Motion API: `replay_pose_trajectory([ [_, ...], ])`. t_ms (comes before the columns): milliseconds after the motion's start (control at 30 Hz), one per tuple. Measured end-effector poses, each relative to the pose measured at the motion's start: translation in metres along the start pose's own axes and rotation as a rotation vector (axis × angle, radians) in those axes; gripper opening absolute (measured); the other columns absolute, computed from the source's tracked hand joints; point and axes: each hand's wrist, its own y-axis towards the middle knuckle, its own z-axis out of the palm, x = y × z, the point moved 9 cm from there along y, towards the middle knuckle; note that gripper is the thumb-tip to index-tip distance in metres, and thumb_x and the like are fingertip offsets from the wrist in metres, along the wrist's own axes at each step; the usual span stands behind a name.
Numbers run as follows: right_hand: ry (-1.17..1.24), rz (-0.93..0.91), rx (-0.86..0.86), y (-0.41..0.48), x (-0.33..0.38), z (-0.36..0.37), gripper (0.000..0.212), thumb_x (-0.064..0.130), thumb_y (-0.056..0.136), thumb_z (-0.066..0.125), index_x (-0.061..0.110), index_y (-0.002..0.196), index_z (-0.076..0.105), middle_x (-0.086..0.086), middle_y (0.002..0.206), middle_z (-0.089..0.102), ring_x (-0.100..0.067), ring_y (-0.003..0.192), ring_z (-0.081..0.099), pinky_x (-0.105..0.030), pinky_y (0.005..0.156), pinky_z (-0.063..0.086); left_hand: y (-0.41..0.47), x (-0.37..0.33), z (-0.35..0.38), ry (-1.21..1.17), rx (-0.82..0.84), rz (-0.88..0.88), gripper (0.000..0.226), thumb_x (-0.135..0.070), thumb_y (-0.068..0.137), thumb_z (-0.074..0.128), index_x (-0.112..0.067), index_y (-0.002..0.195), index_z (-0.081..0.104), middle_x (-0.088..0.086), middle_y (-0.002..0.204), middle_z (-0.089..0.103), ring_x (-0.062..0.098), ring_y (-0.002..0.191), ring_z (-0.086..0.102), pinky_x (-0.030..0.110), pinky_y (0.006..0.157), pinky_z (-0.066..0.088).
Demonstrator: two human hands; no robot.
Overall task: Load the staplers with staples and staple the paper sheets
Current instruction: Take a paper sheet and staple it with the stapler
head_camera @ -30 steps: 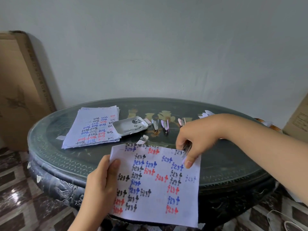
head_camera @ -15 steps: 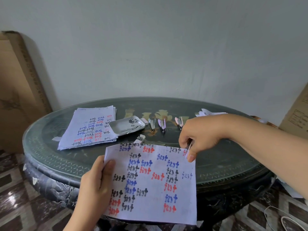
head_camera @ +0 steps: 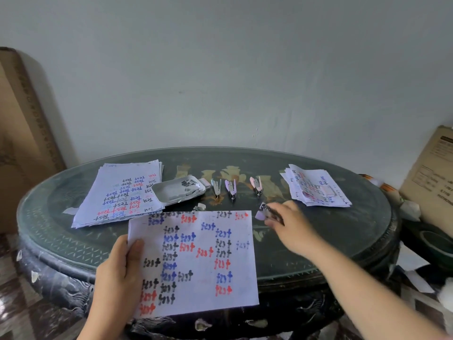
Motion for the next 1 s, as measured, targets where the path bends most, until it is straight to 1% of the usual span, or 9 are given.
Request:
replay_pose_trajectory([
  [133, -0.278, 0.028, -0.134, 0.006, -0.014, 0.042, 0.028, 0.032, 0.098, 0.047, 0.020, 0.123, 0.053, -0.001, 0.113, 0.048, -0.020, 0.105, 0.043, -0.029, 0.087, 0.041, 0.003, -0.001, 0.006, 0.013, 0.017, -0.040, 0.032, -0.018, 0.096, 0.047, -0.014, 0.066, 0.037, 0.022, 0.056, 0.052, 0.010, 0.048, 0.051, 0.019, 0.045, 0.033],
  [300, -0.218, 0.090, 0.016, 0.020, -0.022, 0.078, 0.021, 0.033, 0.098, 0.042, 0.018, 0.107, 0.053, -0.002, 0.116, 0.048, -0.020, 0.104, 0.042, -0.033, 0.089, 0.045, 0.010, 0.000, 0.016, 0.026, 0.032, -0.066, 0.033, -0.021, 0.097, 0.045, -0.006, 0.068, 0.038, 0.021, 0.056, 0.051, 0.025, 0.048, 0.041, 0.035, 0.049, 0.028],
  [400, -0.157, 0.074, 0.072, 0.016, -0.018, 0.083, 0.015, 0.030, 0.098, 0.041, 0.031, 0.085, 0.033, -0.006, 0.118, 0.048, -0.023, 0.104, 0.042, -0.038, 0.092, 0.045, 0.015, 0.004, 0.020, 0.022, 0.037, -0.085, 0.034, -0.022, 0.097, 0.045, 0.000, 0.072, 0.039, 0.026, 0.060, 0.051, 0.023, 0.050, 0.040, 0.035, 0.049, 0.027],
  [500, -0.152, 0.042, 0.108, 0.011, -0.015, 0.077, 0.025, 0.018, 0.097, 0.044, 0.037, 0.090, 0.028, -0.015, 0.130, 0.041, -0.030, 0.115, 0.040, -0.037, 0.091, 0.034, 0.018, 0.002, 0.030, 0.025, 0.066, -0.095, 0.036, -0.023, 0.096, 0.045, 0.002, 0.071, 0.039, 0.022, 0.057, 0.050, 0.023, 0.049, 0.039, 0.035, 0.049, 0.027],
  [600, 0.270, 0.137, 0.085, 0.009, -0.015, 0.053, 0.022, 0.044, 0.098, 0.044, 0.036, 0.080, 0.055, -0.010, 0.116, 0.058, -0.019, 0.095, 0.052, -0.037, 0.084, 0.040, 0.023, -0.002, 0.043, 0.026, 0.111, -0.087, 0.036, -0.023, 0.096, 0.046, 0.003, 0.072, 0.041, 0.024, 0.059, 0.054, 0.027, 0.051, 0.045, 0.037, 0.051, 0.031],
  [700, 0.882, 0.267, 0.212, 0.007, -0.033, 0.022, 0.066, 0.070, 0.086, 0.033, 0.022, 0.117, 0.066, -0.014, 0.108, 0.070, -0.025, 0.093, 0.066, -0.037, 0.076, 0.054, 0.037, -0.013, 0.072, 0.071, 0.215, -0.072, 0.032, -0.025, 0.097, 0.045, -0.003, 0.074, 0.046, 0.018, 0.060, 0.059, 0.028, 0.053, 0.052, 0.035, 0.050, 0.034],
  [833, 0.817, 0.159, 0.474, -0.007, -0.038, -0.017, 0.036, 0.034, 0.091, 0.062, 0.022, 0.125, 0.060, -0.005, 0.114, 0.071, -0.022, 0.105, 0.067, -0.041, 0.083, 0.056, 0.064, -0.049, 0.137, 0.171, 0.423, 0.027, 0.030, -0.027, 0.099, 0.040, -0.008, 0.077, 0.046, 0.008, 0.059, 0.059, 0.019, 0.048, 0.056, 0.022, 0.040, 0.037],
  [933, 0.803, 0.259, 0.247, 0.001, -0.079, -0.041, 0.026, 0.008, 0.090, 0.064, 0.015, 0.115, 0.066, -0.004, 0.104, 0.074, -0.018, 0.096, 0.071, -0.044, 0.082, 0.058, 0.091, -0.082, 0.191, 0.191, 0.505, 0.078, 0.024, -0.033, 0.099, 0.041, -0.017, 0.083, 0.050, 0.001, 0.069, 0.063, 0.007, 0.052, 0.059, 0.012, 0.040, 0.037],
  [1000, 0.929, 0.341, 0.082, 0.007, -0.111, -0.054, 0.026, 0.005, 0.090, 0.063, 0.015, 0.114, 0.066, -0.002, 0.103, 0.074, -0.018, 0.093, 0.071, -0.038, 0.074, 0.060, 0.114, -0.096, 0.224, 0.155, 0.503, 0.074, 0.023, -0.042, 0.094, 0.049, -0.020, 0.094, 0.054, -0.003, 0.078, 0.066, 0.011, 0.060, 0.063, 0.021, 0.047, 0.043],
])
